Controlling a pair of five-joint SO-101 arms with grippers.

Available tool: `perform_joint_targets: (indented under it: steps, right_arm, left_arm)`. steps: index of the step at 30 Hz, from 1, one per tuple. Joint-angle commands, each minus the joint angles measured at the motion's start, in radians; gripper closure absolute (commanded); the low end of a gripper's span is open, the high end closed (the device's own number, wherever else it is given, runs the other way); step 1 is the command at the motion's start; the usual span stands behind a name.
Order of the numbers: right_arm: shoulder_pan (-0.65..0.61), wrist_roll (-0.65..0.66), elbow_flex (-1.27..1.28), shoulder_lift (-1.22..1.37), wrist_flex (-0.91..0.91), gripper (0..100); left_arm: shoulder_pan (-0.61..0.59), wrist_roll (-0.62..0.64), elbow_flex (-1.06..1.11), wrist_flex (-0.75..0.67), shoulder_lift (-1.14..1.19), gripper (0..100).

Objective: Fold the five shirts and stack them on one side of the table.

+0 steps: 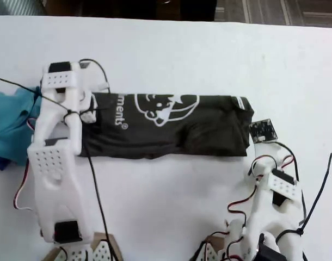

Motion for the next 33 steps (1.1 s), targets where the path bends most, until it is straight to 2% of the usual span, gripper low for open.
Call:
perform_joint_targets:
  steps: [1, 5, 9, 12, 14, 22, 26, 33]
  right_arm:
    - [-0.012, -0.002, -0.002, -0.03, -0.018, 97.8]
    - [-0.012, -0.002, -0.002, -0.03, -0.018, 97.8]
    - [-0.012, -0.005, -0.002, -0.03, -0.018, 97.8]
    - [-0.012, -0.005, 0.003, -0.031, -0.019, 97.8]
    - [-0.012, -0.006, 0.005, -0.031, -0.025, 97.8]
    - [-0.012, -0.006, 0.005, -0.031, -0.025, 97.8]
    - [-0.012, -0.006, 0.005, -0.031, -0.025, 97.8]
    - [-0.012, -0.006, 0.005, -0.031, -0.025, 97.8]
  left_arm:
    - [0.017, 0.002, -0.024, 0.038, -0.008, 81]
    - [0.031, 0.002, -0.139, 0.091, -0.008, 81]
    - [-0.008, 0.002, -0.265, 0.089, 0.005, 81]
    - [-0.034, 0.002, -0.309, 0.08, 0.005, 76]
    - [-0.04, 0.002, -0.3, 0.058, 0.006, 73]
    - [-0.023, 0.002, -0.308, 0.018, 0.135, 73]
    - [-0.071, 0.002, -0.309, -0.009, 0.224, 73]
    - [-0.057, -0.015, -0.309, 0.008, 0.25, 73]
